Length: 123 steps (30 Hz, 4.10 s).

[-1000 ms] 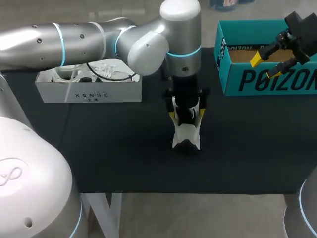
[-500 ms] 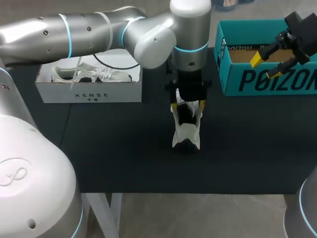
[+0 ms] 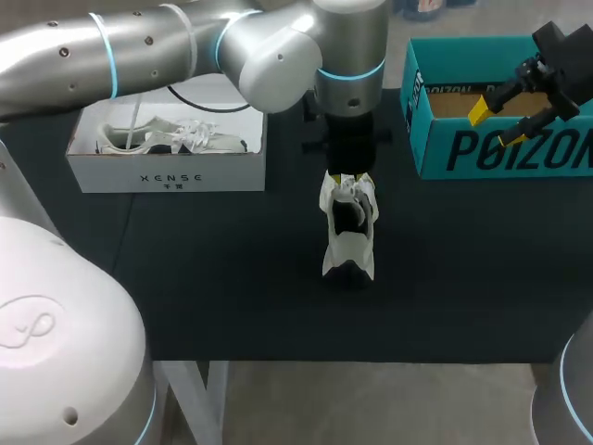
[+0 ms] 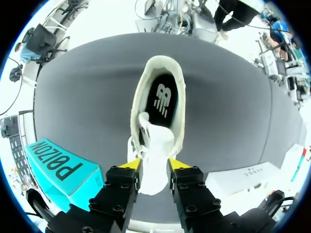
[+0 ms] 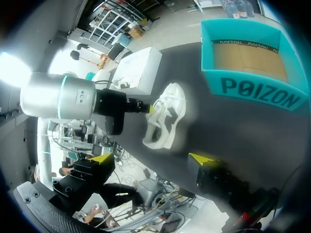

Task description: Take the shoe out of the shoebox, open the shoe tongue, remove and reinsert the insole, then place the shoe into the shoebox

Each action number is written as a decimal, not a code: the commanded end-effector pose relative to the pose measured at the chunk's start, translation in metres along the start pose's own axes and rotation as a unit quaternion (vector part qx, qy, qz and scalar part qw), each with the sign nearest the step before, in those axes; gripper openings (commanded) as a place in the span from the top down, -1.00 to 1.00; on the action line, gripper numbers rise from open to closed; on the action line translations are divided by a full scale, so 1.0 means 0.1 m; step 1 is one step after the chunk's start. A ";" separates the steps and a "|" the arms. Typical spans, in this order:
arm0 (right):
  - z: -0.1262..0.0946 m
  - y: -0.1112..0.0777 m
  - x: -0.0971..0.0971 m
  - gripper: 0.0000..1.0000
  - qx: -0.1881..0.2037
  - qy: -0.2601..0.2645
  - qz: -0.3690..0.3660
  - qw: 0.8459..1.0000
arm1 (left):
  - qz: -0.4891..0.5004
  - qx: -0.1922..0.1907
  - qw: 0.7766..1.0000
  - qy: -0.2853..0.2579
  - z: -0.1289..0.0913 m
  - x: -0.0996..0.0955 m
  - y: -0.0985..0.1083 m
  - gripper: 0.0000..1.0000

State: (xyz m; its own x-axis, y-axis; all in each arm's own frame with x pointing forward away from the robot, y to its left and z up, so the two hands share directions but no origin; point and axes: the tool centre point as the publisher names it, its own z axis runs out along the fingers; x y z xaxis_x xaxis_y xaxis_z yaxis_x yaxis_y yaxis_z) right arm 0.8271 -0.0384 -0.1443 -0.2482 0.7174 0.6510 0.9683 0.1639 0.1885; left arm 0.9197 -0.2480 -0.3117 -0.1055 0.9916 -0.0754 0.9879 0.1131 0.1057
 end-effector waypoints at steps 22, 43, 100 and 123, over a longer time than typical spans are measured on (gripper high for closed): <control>0.00 0.01 0.00 -1.00 0.001 -0.001 0.000 1.000 | -0.006 -0.005 0.998 0.056 0.17 -0.03 -0.17 1.00; 0.00 0.01 0.00 -1.00 0.001 -0.001 0.000 1.000 | -0.004 0.023 0.998 0.062 0.37 -0.06 -0.14 1.00; 0.00 0.01 0.00 -1.00 0.001 -0.001 0.000 1.000 | -0.544 0.029 0.838 0.026 -0.20 0.26 -0.77 1.00; 0.00 0.01 0.00 -1.00 0.001 -0.001 0.000 1.000 | -0.612 0.059 0.788 -0.001 -0.24 0.17 -1.20 -0.17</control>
State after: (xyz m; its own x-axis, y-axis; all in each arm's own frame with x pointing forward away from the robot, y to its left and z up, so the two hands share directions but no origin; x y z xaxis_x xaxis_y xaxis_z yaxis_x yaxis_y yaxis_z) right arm 0.8270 -0.0385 -0.1441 -0.2481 0.7175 0.6509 0.9683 0.1639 0.1884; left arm 0.8051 -0.2464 -0.3046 -0.9915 0.1264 -0.0306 0.1298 0.9780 -0.1635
